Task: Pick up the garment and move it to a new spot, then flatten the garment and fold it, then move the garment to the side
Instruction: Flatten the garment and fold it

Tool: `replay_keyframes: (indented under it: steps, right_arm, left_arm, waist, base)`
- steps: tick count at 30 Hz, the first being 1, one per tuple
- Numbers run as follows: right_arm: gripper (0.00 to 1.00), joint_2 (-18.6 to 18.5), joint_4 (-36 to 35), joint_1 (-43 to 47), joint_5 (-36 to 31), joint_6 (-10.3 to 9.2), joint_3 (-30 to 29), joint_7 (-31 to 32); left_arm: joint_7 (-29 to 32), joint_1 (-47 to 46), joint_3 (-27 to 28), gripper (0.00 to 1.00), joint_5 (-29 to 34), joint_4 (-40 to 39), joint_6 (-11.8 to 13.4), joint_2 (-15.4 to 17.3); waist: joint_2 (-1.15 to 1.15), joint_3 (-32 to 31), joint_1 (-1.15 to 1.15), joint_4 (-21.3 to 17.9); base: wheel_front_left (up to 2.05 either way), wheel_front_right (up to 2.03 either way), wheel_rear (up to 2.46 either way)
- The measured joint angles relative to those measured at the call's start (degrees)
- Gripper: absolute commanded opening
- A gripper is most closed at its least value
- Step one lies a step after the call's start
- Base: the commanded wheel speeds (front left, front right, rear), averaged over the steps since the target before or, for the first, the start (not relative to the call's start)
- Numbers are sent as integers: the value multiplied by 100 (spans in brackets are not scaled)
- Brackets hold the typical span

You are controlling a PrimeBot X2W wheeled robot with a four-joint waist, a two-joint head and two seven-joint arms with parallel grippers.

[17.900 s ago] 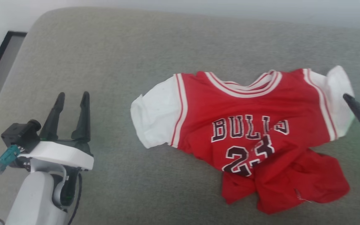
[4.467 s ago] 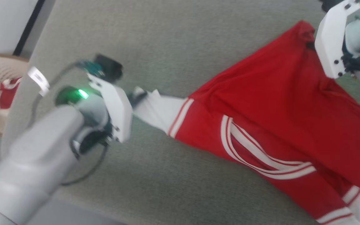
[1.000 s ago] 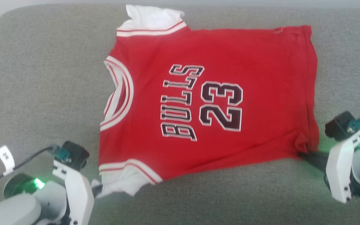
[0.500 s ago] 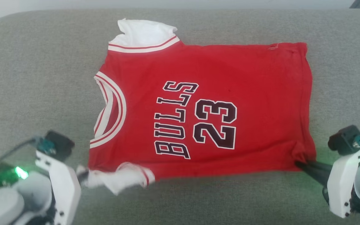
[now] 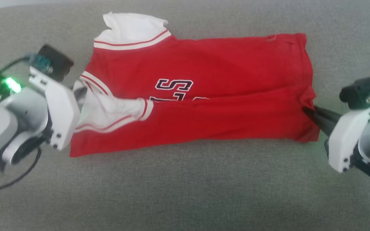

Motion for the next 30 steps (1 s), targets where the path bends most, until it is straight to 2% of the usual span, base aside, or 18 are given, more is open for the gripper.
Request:
replay_keyframes:
  steps: [6, 9, 17, 18, 19, 20, 21, 22, 28, 30]
  right_arm:
    - [0, 263, 603, -629, -154, 0, 242, 19]
    - [0, 400, 922, -873, -140, -1, 485, 49]
    - [0, 560, 1570, -1341, -34, 0, 907, 178]
    - [6, 571, 1624, -1382, -26, 0, 927, 179]
    - [32, 587, 1678, -1402, 0, 0, 922, 179]
    - [49, 597, 1713, -1413, 7, 0, 922, 180]
    - [76, 602, 1741, -1427, 7, 1, 923, 187]
    - [100, 604, 1780, -1441, 9, 1, 914, 188]
    - [100, 519, 1715, -1365, 21, 0, 738, 64]
    - [100, 461, 1622, -1290, 4, 0, 608, -13]
  left_arm:
    - [37, -402, -96, 0, -8, 1346, -621, -748]
    - [100, -438, -174, 0, -74, 2004, -853, -1062]
    - [232, -499, -185, 0, -477, 3368, -1280, -1672]
    - [234, -524, -168, 12, -528, 3479, -1298, -1727]
    - [232, -537, -149, 28, -608, 3575, -1336, -1772]
    - [223, -549, -140, 44, -626, 3654, -1351, -1805]
    - [212, -557, -129, 69, -641, 3713, -1383, -1836]
    - [192, -564, -119, 100, -658, 3757, -1386, -1855]
    - [140, -625, -63, 100, -702, 3793, -1383, -1793]
    - [159, -632, -63, 100, -701, 3684, -1303, -1733]
  waist:
    - [0, 241, 0, -49]
    - [0, 345, 0, -83]
    - [0, 481, 0, -137]
    - [0, 480, 0, -135]
    - [0, 474, 0, -132]
    - [0, 464, 0, -126]
    - [0, 449, 0, -119]
    - [0, 431, 0, -109]
    - [0, 262, 0, -13]
    - [0, 197, 0, 30]
  base:
    - [0, 0, 0]
    - [0, 0, 0]
    - [0, 0, 0]
    - [0, 0, 0]
    - [0, 0, 0]
    - [0, 0, 0]
    - [0, 0, 0]
    - [0, 0, 0]
    - [0, 0, 0]
    - [0, 0, 0]
